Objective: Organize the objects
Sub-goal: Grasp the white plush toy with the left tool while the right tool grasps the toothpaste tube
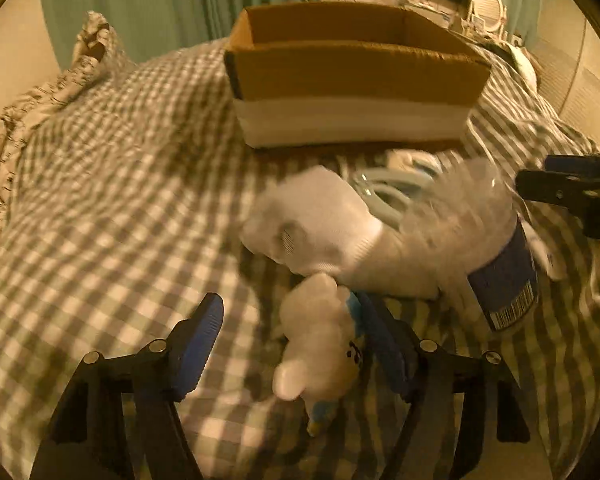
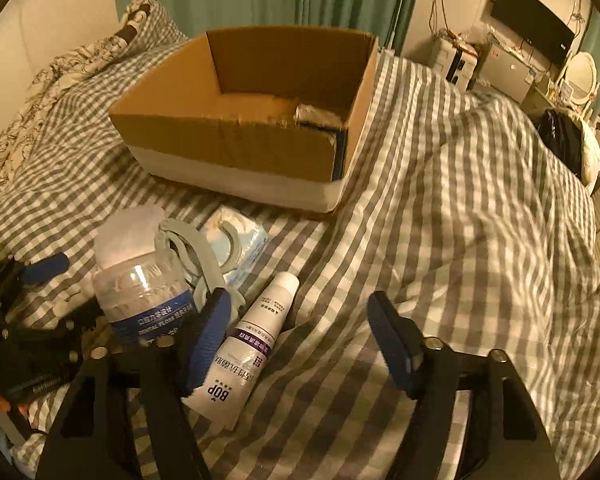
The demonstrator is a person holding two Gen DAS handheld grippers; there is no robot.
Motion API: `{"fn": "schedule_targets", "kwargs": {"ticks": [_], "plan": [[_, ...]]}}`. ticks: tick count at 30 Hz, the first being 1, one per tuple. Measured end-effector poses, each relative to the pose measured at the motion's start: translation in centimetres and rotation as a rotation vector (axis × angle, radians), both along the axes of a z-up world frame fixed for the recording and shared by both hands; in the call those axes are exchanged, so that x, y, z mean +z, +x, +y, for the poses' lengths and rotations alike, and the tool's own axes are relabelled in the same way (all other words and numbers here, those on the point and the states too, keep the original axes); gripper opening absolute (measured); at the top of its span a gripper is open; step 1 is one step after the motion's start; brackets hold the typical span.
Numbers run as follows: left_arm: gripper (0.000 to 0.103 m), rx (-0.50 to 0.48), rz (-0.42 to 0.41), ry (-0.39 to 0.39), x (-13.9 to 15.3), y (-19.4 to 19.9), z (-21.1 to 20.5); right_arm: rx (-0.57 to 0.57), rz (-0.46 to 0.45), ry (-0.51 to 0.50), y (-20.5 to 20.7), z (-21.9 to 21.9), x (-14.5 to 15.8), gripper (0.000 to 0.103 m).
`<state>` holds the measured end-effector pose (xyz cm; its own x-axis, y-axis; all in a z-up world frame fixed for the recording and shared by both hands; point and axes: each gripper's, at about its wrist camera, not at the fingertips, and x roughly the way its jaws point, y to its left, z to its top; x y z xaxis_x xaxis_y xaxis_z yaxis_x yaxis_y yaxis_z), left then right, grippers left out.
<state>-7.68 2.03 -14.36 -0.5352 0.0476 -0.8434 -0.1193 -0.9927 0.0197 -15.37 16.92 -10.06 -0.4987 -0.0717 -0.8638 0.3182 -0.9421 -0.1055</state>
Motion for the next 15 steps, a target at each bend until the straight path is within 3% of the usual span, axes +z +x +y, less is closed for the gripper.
{"fn": "schedule_targets", "kwargs": {"ticks": [3,6,8,10,11,12,14,15], "plan": [[0.074,-0.006,-0.042,0.029,-1.1,0.3,-0.2,0.010,-0.051,0.015,-0.4,-0.5,-1.5,0.051],[0.074,-0.021,-0.056,0.009,-1.6,0.8,0.2,0.008,-0.100,0.017,-0.8,-0.8,-3.1,0.051],[0.070,-0.027,-0.060,0.004,-1.8,0.8,0.5,0.011,-0.118,0.046,-1.0,-1.1,-3.9,0.051],[0.058,-0.037,-0.071,0.028,-2.0,0.8,0.6,0.018,-0.133,0.065,-0.9,-1.4,-4.4,0.050],[0.058,-0.035,-0.068,0.032,-2.0,0.9,0.7,0.022,-0.132,0.064,-0.8,-1.5,-4.4,0.045],[0.058,-0.036,-0.064,0.034,-1.8,1.0,0.8,0.028,-0.130,0.061,-0.6,-1.5,-4.3,0.032],[0.057,-0.037,-0.052,0.042,-1.3,1.4,0.9,0.028,-0.099,0.073,-0.1,-1.5,-3.9,0.020],[0.057,-0.035,-0.046,0.047,-0.9,1.6,0.8,0.031,-0.083,0.066,0.3,-1.4,-3.6,0.020]]}}
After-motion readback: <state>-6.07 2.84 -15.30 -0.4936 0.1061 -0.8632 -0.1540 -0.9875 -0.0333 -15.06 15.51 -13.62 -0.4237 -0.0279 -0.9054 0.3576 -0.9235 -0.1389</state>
